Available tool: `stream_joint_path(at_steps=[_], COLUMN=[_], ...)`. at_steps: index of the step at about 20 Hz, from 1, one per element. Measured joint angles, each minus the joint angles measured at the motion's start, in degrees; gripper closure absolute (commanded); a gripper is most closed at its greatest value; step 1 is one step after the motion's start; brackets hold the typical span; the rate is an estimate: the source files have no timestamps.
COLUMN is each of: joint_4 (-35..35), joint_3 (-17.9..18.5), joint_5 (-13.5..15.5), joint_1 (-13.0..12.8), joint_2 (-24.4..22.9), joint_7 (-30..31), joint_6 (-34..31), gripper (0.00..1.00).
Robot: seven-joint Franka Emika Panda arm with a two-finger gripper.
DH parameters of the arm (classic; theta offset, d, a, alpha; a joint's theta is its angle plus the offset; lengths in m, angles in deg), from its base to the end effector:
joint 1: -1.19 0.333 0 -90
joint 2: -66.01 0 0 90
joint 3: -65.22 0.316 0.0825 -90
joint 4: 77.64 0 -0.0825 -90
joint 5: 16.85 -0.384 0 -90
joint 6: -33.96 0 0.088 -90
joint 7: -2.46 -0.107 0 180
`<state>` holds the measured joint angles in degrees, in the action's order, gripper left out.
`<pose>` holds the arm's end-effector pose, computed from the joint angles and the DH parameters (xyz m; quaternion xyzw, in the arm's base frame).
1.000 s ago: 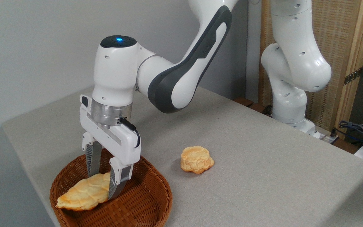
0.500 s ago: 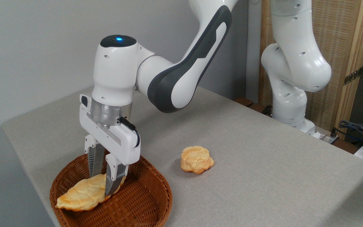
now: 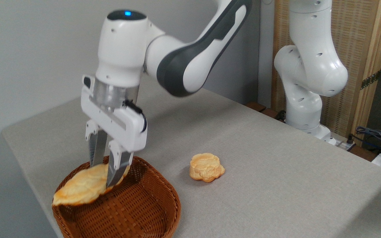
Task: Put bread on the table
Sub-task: 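Lift the loaf out of the basket toward the round bun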
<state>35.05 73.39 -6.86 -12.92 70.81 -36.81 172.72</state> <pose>0.6046 -0.0656 0.4697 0.9243 -0.3281 0.1948 0.0072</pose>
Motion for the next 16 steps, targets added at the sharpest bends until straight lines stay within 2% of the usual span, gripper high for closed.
stream_joint_path(at_steps=[2, 11, 16], joint_4=[0.0, 0.0, 1.3], joint_3=[0.0, 0.5, 0.5], joint_5=[0.0, 0.0, 0.0], joint_1=[0.0, 0.1, 0.1], joint_2=[-1.6, -10.8, -14.2], joint_7=[0.0, 0.0, 0.0], joint_6=[-2.5, -23.5, -34.0], gripper=[0.29, 0.28, 0.28])
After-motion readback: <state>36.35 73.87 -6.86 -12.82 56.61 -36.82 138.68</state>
